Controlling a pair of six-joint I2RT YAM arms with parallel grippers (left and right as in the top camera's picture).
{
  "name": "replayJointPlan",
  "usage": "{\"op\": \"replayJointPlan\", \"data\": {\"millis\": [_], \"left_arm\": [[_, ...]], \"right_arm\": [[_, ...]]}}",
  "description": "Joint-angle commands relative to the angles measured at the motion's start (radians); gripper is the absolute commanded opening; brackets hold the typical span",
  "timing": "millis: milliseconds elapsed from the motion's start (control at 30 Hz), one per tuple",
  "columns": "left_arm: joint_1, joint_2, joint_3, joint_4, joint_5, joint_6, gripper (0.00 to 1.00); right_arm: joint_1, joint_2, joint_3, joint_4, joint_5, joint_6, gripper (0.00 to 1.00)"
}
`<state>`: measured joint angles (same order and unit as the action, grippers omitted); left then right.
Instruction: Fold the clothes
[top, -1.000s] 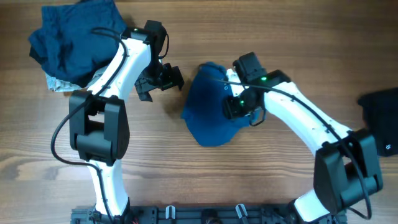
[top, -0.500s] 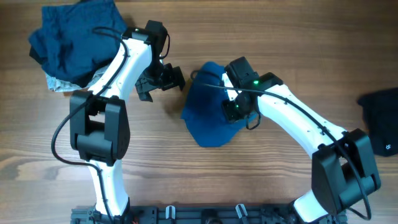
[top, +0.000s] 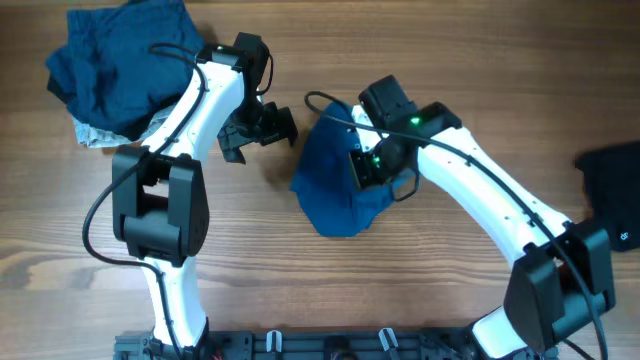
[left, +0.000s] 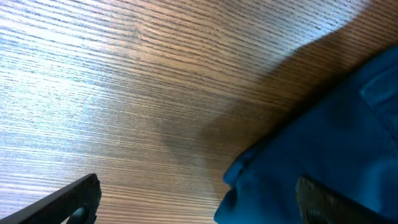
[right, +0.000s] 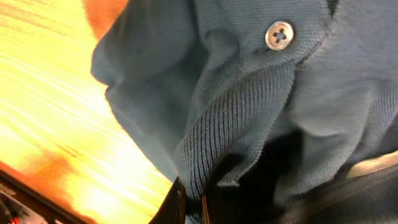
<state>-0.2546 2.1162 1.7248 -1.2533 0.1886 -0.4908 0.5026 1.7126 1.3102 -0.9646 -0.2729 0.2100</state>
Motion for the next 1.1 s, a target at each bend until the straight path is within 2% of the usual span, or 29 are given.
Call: {"op": "replayJointPlan", "data": {"millis": [0, 200, 267, 300, 367, 467, 667, 767, 800, 833, 900, 967, 1000, 1067], "left_arm": [[0.000, -0.001, -0.005, -0.003, 0.009, 0.016, 1.00], [0.000, -0.001, -0.005, -0.008, 0.009, 0.016, 1.00], [0.000, -0.001, -0.005, -0.011, 0.009, 0.016, 1.00], [0.000, -0.001, -0.005, -0.014, 0.009, 0.016, 1.00], [0.000, -0.001, -0.005, -0.019, 0.009, 0.016, 1.00], [0.000, -0.001, -0.005, -0.019, 0.009, 0.016, 1.00], [0.000, -0.001, -0.005, -0.019, 0.009, 0.016, 1.00], [0.000, -0.001, -0.005, -0.019, 0.009, 0.016, 1.00], [0.000, -0.001, -0.005, -0.019, 0.009, 0.016, 1.00], [0.000, -0.001, -0.005, -0.019, 0.009, 0.016, 1.00], [0.000, -0.001, -0.005, -0.023, 0.009, 0.016, 1.00], [0.000, -0.001, -0.005, -0.025, 0.009, 0.016, 1.00], [0.000, -0.001, -0.005, -0.024, 0.009, 0.016, 1.00], [0.000, -0.001, -0.005, -0.022, 0.009, 0.016, 1.00]], "right_arm": [[0.058, 0.000, 0.016, 0.005, -0.042, 0.069, 0.04], [0.116, 0.059, 0.006, 0.002, -0.034, 0.140, 0.04], [0.115, 0.061, 0.006, -0.007, -0.017, 0.146, 0.08], [0.115, 0.061, 0.006, -0.026, 0.032, 0.171, 0.16], [0.115, 0.061, 0.006, -0.078, 0.113, 0.185, 0.49], [0.104, 0.060, 0.006, -0.130, 0.174, 0.186, 0.52], [0.092, 0.039, 0.021, -0.103, 0.114, 0.183, 0.52], [0.092, 0.050, 0.019, -0.078, 0.132, 0.166, 0.58], [0.092, 0.059, 0.015, -0.052, 0.131, 0.156, 0.57], [0.093, 0.076, 0.010, -0.023, 0.132, 0.154, 0.50], [0.093, 0.094, 0.010, -0.020, 0.130, 0.137, 0.28], [0.094, 0.097, 0.009, -0.023, 0.110, 0.130, 0.09], [0.095, 0.097, 0.009, -0.024, 0.092, 0.129, 0.04], [0.105, 0.097, 0.009, -0.029, 0.032, 0.101, 0.04]]}}
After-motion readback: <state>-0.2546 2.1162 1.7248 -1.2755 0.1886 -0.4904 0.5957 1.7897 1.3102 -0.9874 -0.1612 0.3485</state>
